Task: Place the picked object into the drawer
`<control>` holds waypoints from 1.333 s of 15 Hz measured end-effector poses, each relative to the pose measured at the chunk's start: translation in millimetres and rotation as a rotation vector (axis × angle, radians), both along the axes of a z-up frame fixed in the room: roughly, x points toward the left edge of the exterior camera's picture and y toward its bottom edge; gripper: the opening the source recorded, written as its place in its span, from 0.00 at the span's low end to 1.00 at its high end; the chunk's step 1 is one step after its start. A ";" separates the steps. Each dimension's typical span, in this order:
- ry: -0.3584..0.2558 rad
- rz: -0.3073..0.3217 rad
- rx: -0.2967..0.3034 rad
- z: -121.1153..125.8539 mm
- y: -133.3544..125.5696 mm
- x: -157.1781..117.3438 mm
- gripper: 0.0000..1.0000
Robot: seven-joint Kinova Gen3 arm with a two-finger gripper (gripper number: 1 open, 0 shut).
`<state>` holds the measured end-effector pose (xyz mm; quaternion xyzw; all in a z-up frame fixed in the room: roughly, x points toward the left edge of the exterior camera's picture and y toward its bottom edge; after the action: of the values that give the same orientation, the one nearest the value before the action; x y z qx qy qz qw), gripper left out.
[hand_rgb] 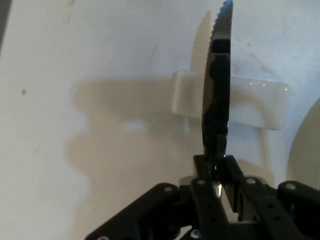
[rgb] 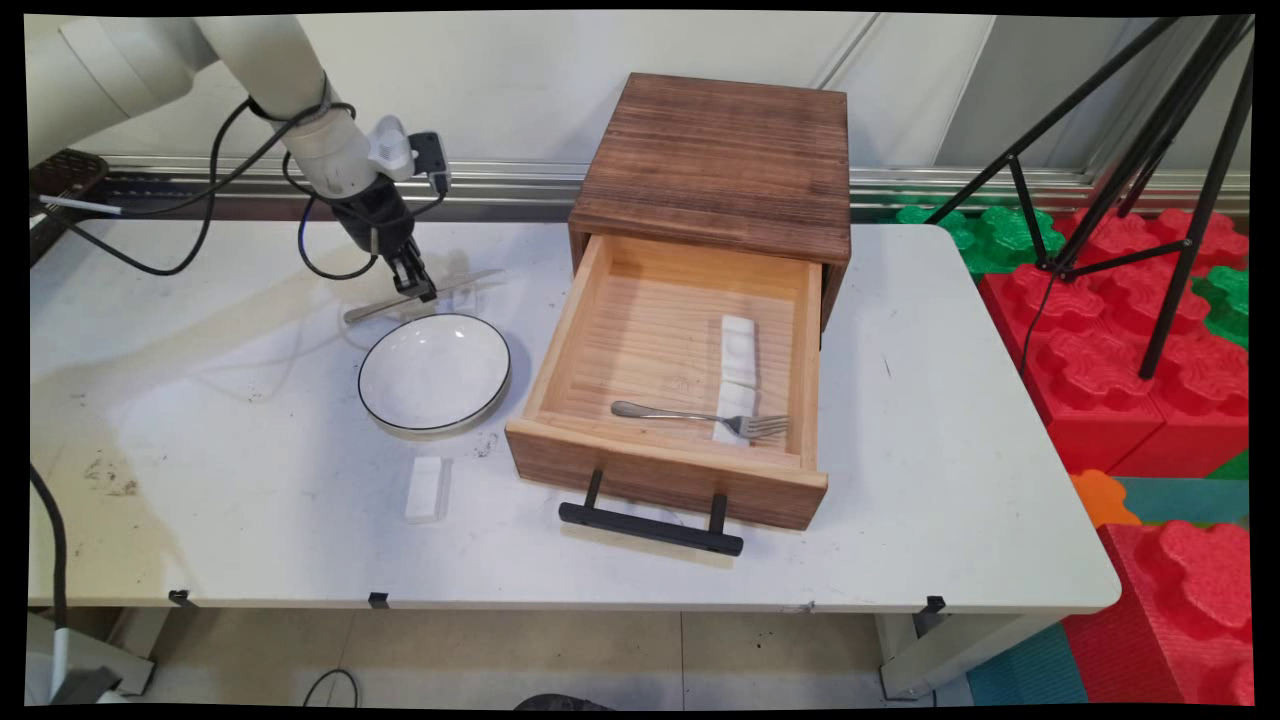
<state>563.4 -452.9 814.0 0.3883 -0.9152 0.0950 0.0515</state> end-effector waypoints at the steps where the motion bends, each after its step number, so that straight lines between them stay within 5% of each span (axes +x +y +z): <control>1: -0.002 0.011 -0.006 1.6 1.2 0.4 0.00; 14: -0.025 0.159 -0.209 85.8 33.0 -20.2 0.00; 20: -0.004 0.137 -0.311 142.0 43.0 -61.1 0.00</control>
<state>502.3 -409.9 956.0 0.4369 -0.8609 0.2396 0.1024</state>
